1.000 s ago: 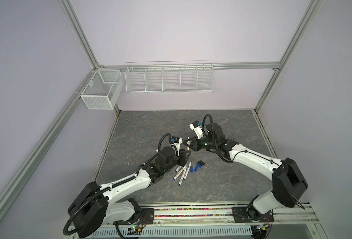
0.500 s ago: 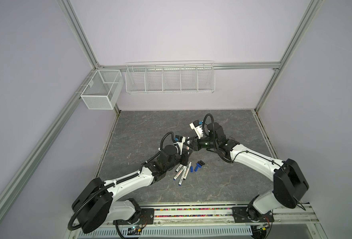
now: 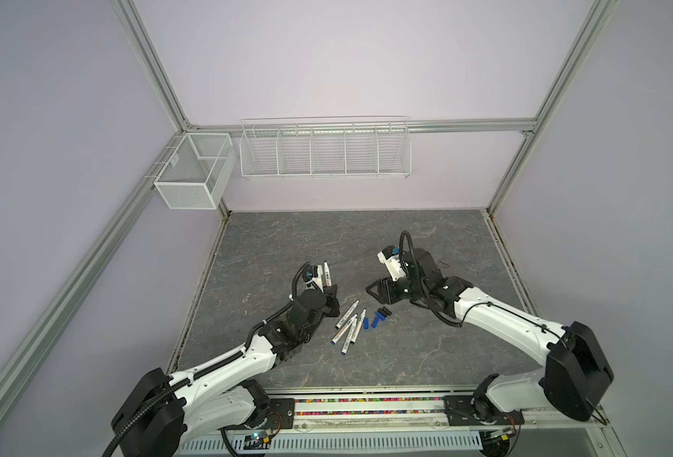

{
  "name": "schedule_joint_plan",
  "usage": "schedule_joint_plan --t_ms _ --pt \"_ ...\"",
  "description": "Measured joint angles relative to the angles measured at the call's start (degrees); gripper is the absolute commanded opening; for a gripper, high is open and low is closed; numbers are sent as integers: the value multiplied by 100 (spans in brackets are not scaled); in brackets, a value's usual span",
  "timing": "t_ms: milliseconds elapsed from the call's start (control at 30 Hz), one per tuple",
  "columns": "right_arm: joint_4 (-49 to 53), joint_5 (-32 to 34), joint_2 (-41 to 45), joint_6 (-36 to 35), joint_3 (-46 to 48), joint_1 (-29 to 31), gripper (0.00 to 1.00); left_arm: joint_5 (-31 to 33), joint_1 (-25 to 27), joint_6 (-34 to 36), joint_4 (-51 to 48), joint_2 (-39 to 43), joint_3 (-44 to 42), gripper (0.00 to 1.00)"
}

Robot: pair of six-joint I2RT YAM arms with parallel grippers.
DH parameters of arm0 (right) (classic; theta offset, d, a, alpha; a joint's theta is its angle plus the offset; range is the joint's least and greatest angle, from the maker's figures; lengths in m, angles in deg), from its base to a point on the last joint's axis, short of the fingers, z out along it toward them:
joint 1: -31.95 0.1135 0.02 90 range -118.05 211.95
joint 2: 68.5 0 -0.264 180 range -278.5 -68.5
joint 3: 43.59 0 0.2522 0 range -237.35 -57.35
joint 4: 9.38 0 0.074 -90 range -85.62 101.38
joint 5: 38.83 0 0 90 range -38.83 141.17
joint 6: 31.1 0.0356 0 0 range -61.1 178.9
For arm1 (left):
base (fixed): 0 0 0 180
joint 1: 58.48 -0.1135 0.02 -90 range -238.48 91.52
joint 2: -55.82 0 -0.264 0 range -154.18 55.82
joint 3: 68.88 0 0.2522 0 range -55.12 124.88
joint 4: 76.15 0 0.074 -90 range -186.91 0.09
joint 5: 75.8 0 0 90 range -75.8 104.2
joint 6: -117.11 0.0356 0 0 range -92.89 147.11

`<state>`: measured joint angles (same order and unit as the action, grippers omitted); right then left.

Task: Insert the pens into the pen caps
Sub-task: 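Lower the right gripper onto a blue cap and grasp it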

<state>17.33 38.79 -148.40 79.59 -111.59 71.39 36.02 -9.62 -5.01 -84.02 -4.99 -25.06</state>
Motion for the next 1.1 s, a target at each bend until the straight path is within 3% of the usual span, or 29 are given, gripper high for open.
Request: schedule_joint_plan --t_ms 167,433,1100 --pt "1047 501 -61 -256 46 411 55 487 0 -205 -236 50 -109 0" --pt "1751 444 -964 -387 -129 603 53 575 0 -308 -361 -103 -109 0" --pt "1851 411 -2249 -428 -940 610 45 557 0 -341 -505 -149 -107 0"
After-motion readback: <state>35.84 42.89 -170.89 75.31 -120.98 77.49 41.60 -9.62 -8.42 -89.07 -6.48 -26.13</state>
